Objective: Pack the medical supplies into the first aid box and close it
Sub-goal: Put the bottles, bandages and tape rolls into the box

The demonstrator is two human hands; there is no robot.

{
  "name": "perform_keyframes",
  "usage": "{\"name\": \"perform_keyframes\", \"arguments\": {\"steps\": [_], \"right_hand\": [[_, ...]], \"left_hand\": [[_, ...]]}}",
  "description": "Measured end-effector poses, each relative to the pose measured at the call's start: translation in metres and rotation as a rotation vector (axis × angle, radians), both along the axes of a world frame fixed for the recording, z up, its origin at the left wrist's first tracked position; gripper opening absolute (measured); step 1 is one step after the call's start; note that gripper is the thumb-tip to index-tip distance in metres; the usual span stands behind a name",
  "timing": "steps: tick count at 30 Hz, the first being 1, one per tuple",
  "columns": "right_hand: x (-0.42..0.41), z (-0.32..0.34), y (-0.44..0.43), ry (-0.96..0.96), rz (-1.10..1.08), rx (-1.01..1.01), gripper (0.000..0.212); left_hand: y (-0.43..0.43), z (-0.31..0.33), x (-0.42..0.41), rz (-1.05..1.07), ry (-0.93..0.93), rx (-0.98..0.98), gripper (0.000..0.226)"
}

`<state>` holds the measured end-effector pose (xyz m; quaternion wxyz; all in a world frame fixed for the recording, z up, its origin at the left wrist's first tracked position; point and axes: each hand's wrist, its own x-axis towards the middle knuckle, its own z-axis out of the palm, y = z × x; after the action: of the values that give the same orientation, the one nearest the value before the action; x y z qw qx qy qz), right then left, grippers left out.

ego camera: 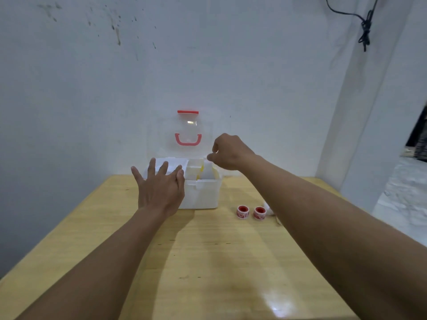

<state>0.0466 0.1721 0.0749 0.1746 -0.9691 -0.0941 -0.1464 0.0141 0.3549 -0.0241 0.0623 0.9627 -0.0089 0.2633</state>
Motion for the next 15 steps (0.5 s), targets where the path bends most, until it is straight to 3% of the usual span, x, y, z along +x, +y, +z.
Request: {"name": "perform_keyframes", "arguments": {"steps": [9,15], "right_hand": [[-0.042,0.011,-0.065,0.047,-0.214,0.009,0.035],[-0.062,-0.012,-0.108,0.156,-0.350,-0.074,0.013]], "left_hand": [[-0.007,-0.002,-0.002,0.008,0.029,0.002,0.061],[-0.006,-0.003,-0.001,0.001,0.024,0.008,0.062]]}}
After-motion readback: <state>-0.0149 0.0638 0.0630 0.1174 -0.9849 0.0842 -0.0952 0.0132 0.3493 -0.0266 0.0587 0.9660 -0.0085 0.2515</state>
